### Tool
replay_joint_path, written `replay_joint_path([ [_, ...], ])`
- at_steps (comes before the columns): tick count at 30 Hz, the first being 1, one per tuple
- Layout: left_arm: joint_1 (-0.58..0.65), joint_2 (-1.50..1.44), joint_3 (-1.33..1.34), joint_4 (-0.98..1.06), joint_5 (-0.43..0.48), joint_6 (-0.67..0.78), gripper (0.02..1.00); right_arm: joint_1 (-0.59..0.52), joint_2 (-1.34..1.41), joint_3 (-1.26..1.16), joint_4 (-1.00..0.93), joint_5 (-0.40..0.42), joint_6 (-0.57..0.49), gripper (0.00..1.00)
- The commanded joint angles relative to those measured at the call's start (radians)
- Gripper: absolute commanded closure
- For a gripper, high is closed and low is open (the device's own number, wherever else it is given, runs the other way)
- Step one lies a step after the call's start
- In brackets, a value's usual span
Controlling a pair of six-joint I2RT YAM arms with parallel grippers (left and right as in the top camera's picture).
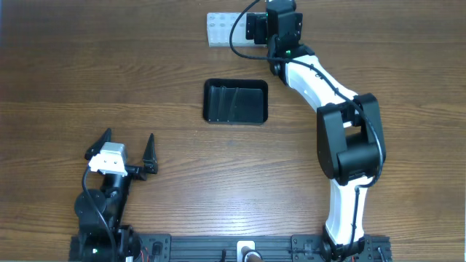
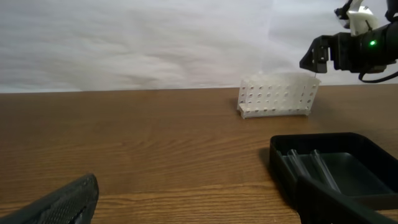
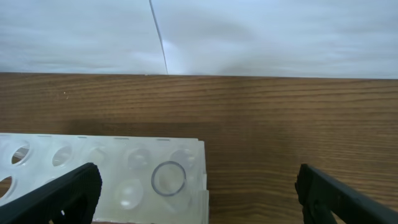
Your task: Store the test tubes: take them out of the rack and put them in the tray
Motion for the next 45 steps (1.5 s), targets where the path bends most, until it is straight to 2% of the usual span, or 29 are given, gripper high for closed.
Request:
replay_joint_path([
  [1,-0.001,-0.009,-0.006,0.0,0.013,0.011,0.018,0.003,0.021,0.003,0.013,-0.011,0.002,0.042],
  [11,-0.001,-0.009,-0.006,0.0,0.013,0.011,0.018,0.004,0.028,0.003,-0.005,-0.006,0.001,0.196],
  [18,-0.001,-0.009,-0.006,0.0,0.013,0.011,0.018,0.005,0.028,0.003,-0.004,-0.007,0.001,0.421],
  [24,-0.001,-0.009,-0.006,0.0,0.013,0.011,0.018,0.011,0.028,0.003,-0.004,-0.007,-0.002,0.516],
  [30,-0.001,-0.009,-0.006,0.0,0.013,0.011,0.018,0.017,0.028,0.003,-0.003,-0.007,-0.002,0.704],
  [37,-0.001,-0.009,-0.006,0.0,0.013,0.011,0.018,0.019,0.028,0.003,-0.003,-0.007,-0.002,0.737],
  [45,-0.001,-0.009,-0.006,0.0,0.013,0.011,0.018,0.019,0.028,0.003,0.0,-0.007,-0.002,0.851],
])
